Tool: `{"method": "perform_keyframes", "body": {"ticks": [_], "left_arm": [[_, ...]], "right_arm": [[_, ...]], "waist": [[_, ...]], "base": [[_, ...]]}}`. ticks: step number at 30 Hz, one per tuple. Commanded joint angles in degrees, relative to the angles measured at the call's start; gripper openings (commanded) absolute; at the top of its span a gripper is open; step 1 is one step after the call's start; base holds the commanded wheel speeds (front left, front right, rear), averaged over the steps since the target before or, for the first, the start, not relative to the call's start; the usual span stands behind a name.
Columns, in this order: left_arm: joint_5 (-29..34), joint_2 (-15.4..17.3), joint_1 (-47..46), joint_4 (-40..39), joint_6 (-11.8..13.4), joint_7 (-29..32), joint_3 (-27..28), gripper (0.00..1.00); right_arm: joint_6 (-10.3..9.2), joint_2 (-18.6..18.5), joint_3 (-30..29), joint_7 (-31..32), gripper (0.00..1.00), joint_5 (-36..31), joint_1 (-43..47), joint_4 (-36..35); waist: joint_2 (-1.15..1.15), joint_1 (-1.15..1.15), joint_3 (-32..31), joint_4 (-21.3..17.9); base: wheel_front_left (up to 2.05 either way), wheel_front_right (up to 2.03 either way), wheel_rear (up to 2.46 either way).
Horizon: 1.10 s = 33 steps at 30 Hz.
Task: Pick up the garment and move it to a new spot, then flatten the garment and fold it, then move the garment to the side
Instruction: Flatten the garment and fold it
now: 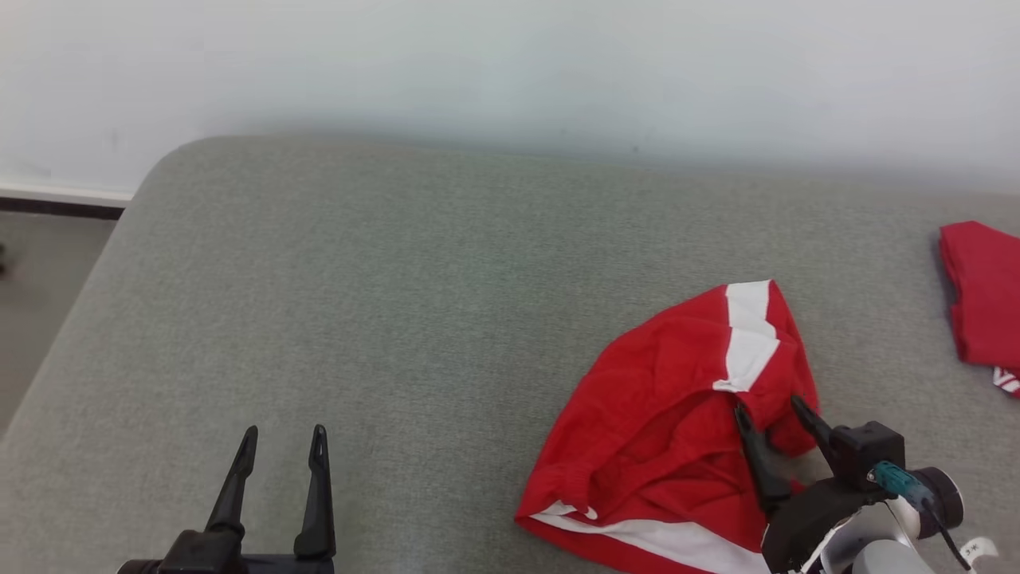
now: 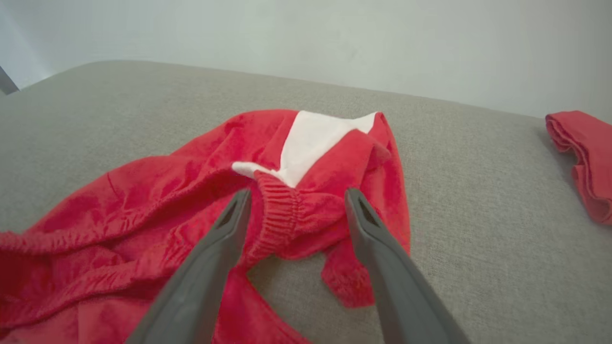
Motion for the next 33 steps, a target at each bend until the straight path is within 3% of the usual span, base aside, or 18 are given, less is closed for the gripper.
{"method": "perform_keyframes", "body": {"ticks": [1, 3, 4, 5, 11, 18, 24, 31, 32, 33], "left_arm": [[-0.7, -0.19, -0.71, 0.2, 0.17, -0.19, -0.17, 1.0], [-0.95, -0.19, -1.08, 0.4, 0.03, -0.19, -0.06, 1.0], [-0.93, -0.18, -1.04, 0.51, -0.01, -0.19, 0.1, 1.0], [-0.9, -0.19, -0.96, 0.69, -0.06, -0.19, 0.23, 1.0], [-1.4, -0.25, -0.02, 0.48, 0.49, -0.19, 0.32, 1.0], [-2.33, -0.23, -1.86, 1.16, 0.58, -0.19, -1.64, 1.0], [-3.59, -0.23, -4.08, 2.45, 0.62, -0.19, -4.95, 1.0], [-4.92, -0.23, -5.62, 3.55, 1.3, -0.19, -9.1, 1.0], [-5.09, -0.24, -5.84, 3.64, 1.56, -0.19, -9.56, 1.0], [-5.19, -0.23, -5.91, 3.77, 1.77, -0.19, -9.96, 1.0]], "right_arm": [[-0.16, -0.84, 0.09, 1.07, 1.0, -1.01, -0.95, 2.2], [-0.16, -0.38, 0.42, 1.68, 1.0, -0.81, -1.95, 4.19], [-0.16, -0.67, 0.66, 1.9, 0.1, -1.4, -2.41, 5.16], [-0.17, -0.93, 0.85, 2.17, 0.0, -1.98, -2.69, 6.16], [-0.16, -0.34, 3.4, -1.0, 0.0, -0.44, -7.66, 6.31], [-0.16, -0.12, 7.52, 1.43, 0.0, 0.63, -18.37, 6.06], [-0.16, 1.79, 10.03, 3.81, 0.0, 1.75, -27.61, 11.93], [-0.16, 6.72, 11.95, 2.71, 0.0, 3.3, -33.81, 21.58], [-0.16, 7.17, 12.59, 2.22, 0.21, 3.51, -34.29, 22.94], [-0.16, 7.66, 13.16, 1.66, 1.0, 4.12, -34.66, 24.06]], "waist": [[0.0, 0.0, 0.54, 2.31], [0.0, 0.0, 0.69, 3.09], [0.0, 0.0, 0.71, 3.31], [0.0, 0.0, 0.71, 3.44], [0.0, 0.0, 0.6, 3.24], [0.0, 0.0, 1.72, 3.73], [0.0, 0.0, 3.44, 6.76], [0.0, 0.0, 4.79, 9.87], [0.0, 0.0, 4.92, 10.11], [0.0, 0.0, 4.99, 10.25]], "base": [[0.0, 0.0, 0.0], [0.0, 0.0, 0.0], [0.0, 0.0, 0.0], [0.0, 0.0, 0.0], [0.0, 0.0, 0.0], [0.0, 0.0, 0.0], [0.0, 0.0, 0.0], [0.0, 0.0, 0.0], [0.0, 0.0, 0.0], [0.0, 0.0, 0.0]]}}
